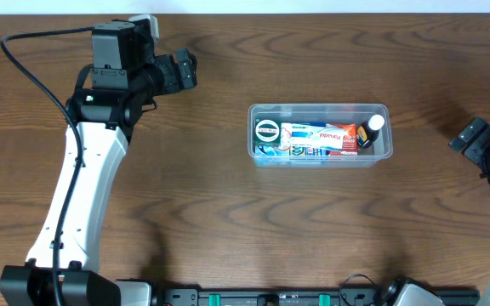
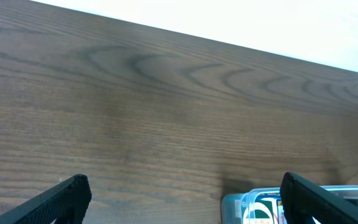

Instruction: Pack container

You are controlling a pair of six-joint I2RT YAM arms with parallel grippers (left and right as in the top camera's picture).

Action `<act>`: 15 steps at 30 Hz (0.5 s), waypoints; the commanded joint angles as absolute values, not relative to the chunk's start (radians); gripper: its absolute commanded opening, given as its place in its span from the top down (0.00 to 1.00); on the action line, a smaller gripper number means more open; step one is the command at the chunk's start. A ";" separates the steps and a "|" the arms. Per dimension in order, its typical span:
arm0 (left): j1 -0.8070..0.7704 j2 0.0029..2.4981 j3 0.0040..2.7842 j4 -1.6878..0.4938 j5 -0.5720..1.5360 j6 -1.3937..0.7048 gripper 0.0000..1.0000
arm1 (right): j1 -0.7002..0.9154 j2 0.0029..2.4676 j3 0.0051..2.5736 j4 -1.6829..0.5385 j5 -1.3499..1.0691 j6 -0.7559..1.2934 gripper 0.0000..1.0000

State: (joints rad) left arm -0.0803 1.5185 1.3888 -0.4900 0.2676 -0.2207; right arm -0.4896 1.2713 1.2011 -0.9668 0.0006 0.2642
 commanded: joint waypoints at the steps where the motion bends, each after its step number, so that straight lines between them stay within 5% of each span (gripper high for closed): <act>1: -0.075 1.507 1.396 -0.490 0.283 -0.212 0.02 | -0.482 1.170 1.188 -0.965 0.011 0.280 0.01; 15: -0.075 1.507 1.396 -0.490 0.283 -0.212 0.02 | -0.103 0.647 1.110 -0.989 0.255 0.284 0.01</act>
